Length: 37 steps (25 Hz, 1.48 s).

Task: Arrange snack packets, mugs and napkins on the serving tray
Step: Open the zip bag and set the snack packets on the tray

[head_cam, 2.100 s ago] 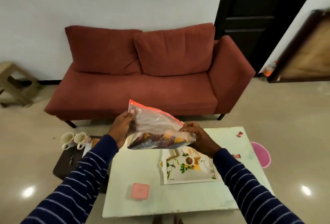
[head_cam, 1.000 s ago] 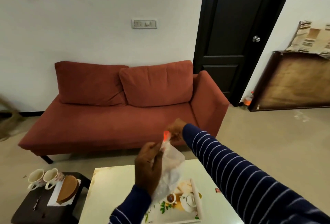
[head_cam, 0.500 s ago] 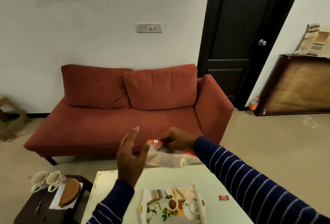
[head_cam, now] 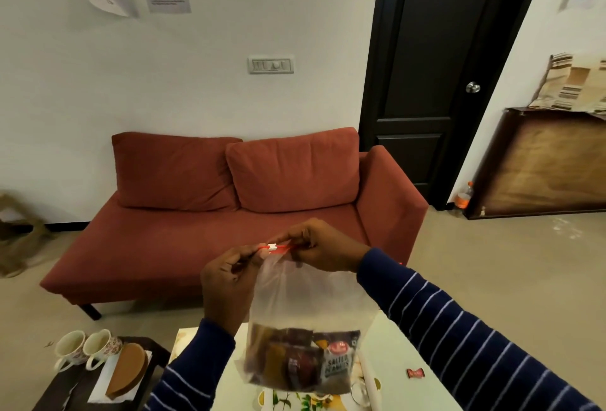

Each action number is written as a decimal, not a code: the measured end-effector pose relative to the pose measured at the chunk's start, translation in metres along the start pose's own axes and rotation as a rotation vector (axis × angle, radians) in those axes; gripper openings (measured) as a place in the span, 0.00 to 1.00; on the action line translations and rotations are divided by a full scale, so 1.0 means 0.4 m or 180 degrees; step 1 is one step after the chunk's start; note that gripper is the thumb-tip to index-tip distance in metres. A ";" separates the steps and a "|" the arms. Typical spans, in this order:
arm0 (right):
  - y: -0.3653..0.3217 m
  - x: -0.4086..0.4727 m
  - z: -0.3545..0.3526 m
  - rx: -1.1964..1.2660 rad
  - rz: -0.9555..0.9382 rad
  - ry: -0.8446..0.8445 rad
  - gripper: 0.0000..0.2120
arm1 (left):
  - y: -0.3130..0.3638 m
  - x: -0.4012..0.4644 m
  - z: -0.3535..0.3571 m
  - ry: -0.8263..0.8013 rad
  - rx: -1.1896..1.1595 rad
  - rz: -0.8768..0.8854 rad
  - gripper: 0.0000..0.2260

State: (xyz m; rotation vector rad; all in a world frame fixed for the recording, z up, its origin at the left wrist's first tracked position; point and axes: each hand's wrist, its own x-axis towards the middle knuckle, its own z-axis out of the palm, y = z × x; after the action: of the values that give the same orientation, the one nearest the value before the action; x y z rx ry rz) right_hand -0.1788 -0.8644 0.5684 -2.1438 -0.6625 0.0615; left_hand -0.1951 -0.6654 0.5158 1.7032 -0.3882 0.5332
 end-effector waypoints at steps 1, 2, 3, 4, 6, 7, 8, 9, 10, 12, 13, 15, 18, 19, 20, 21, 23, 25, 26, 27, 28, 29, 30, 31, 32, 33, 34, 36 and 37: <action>-0.009 0.000 0.002 0.0097 0.0019 0.0041 0.16 | 0.005 0.004 -0.007 0.0027 0.0039 0.0021 0.06; -0.017 0.000 0.004 0.0208 0.0018 0.0094 0.16 | 0.011 0.006 -0.011 0.0017 0.0074 0.0042 0.08; -0.025 0.001 0.007 0.0299 -0.0031 0.0160 0.15 | 0.019 0.006 -0.014 -0.0006 0.0090 0.0065 0.08; -0.033 0.001 0.012 0.0360 -0.0118 0.0244 0.14 | 0.028 0.005 -0.014 -0.0026 0.0086 0.0108 0.06; -0.052 -0.001 0.021 0.0470 -0.0261 0.0434 0.12 | 0.046 0.002 -0.010 -0.0001 0.0018 0.0186 0.03; -0.058 -0.002 0.023 0.0527 -0.0287 0.0530 0.12 | 0.053 0.003 -0.009 0.0033 -0.0045 0.0164 0.03; -0.061 -0.003 0.022 0.0564 -0.0294 0.0609 0.11 | 0.059 0.005 -0.009 0.0067 -0.0090 0.0132 0.03; -0.062 -0.004 0.019 0.0582 -0.0282 0.0657 0.11 | 0.064 0.006 -0.011 0.0097 -0.0107 0.0118 0.03; -0.064 -0.006 0.016 0.0585 -0.0264 0.0680 0.11 | 0.070 0.009 -0.014 0.0118 -0.0103 0.0121 0.02; -0.074 -0.007 0.015 0.0534 -0.0263 0.0721 0.10 | 0.086 0.015 -0.026 0.0116 -0.0074 0.0178 0.01; -0.077 -0.006 0.014 0.0456 -0.0275 0.0760 0.09 | 0.091 0.020 -0.028 0.0092 -0.0063 0.0200 0.01; -0.089 -0.005 0.014 0.0170 -0.0336 0.0841 0.08 | 0.098 0.032 -0.034 0.0067 -0.0025 0.0229 0.03; -0.097 -0.008 -0.002 -0.0299 -0.0413 0.0906 0.07 | 0.103 0.053 -0.044 0.0146 -0.0018 0.0216 0.02; -0.097 -0.013 -0.012 -0.0409 -0.0410 0.0916 0.07 | 0.104 0.059 -0.050 0.0193 -0.0010 0.0218 0.02; -0.093 -0.021 -0.023 -0.0497 -0.0395 0.0910 0.07 | 0.106 0.066 -0.056 0.0235 0.0001 0.0215 0.03; -0.086 -0.031 -0.035 -0.0563 -0.0362 0.0897 0.07 | 0.107 0.072 -0.063 0.0260 0.0002 0.0197 0.04; -0.067 -0.056 -0.055 -0.0683 -0.0250 0.0882 0.08 | 0.110 0.081 -0.077 0.0287 -0.0037 0.0142 0.05; -0.041 -0.083 -0.075 -0.0846 -0.0101 0.0920 0.08 | 0.113 0.090 -0.090 0.0357 -0.0070 0.0120 0.04; -0.025 -0.096 -0.084 -0.0917 -0.0041 0.0959 0.08 | 0.114 0.094 -0.098 0.0409 -0.0110 0.0098 0.03; -0.010 -0.110 -0.093 -0.0982 0.0009 0.1009 0.07 | 0.114 0.101 -0.107 0.0461 -0.0145 0.0072 0.02; 0.005 -0.125 -0.101 -0.1023 0.0058 0.1043 0.06 | 0.114 0.108 -0.118 0.0507 -0.0150 0.0046 0.01; 0.020 -0.141 -0.109 -0.1039 0.0110 0.1062 0.06 | 0.113 0.115 -0.129 0.0541 -0.0123 0.0032 0.02; 0.029 -0.156 -0.117 -0.1037 0.0152 0.1068 0.06 | 0.112 0.123 -0.140 0.0566 -0.0089 0.0028 0.02; 0.037 -0.170 -0.125 -0.1063 0.0180 0.1084 0.09 | 0.111 0.130 -0.150 0.0584 -0.0060 0.0030 0.02; 0.043 -0.183 -0.132 -0.1080 0.0183 0.1087 0.11 | 0.111 0.136 -0.156 0.0582 -0.0048 0.0029 0.03; 0.048 -0.193 -0.138 -0.1107 0.0188 0.1070 0.13 | 0.110 0.140 -0.158 0.0562 -0.0048 0.0023 0.03; 0.051 -0.201 -0.142 -0.1107 0.0228 0.1045 0.14 | 0.111 0.141 -0.153 0.0525 -0.0054 0.0012 0.03; 0.062 -0.206 -0.149 -0.1166 0.0377 0.1015 0.15 | 0.113 0.136 -0.135 0.0428 -0.0082 -0.0025 0.04; 0.066 -0.206 -0.152 -0.1209 0.0453 0.0995 0.15 | 0.116 0.132 -0.125 0.0381 -0.0122 -0.0040 0.03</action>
State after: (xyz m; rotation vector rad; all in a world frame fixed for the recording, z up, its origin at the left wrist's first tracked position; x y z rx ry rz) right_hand -0.2211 -0.9612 0.5708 -2.4895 -0.3571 -0.3420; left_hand -0.1823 -0.6238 0.5903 1.6273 -0.2998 0.6117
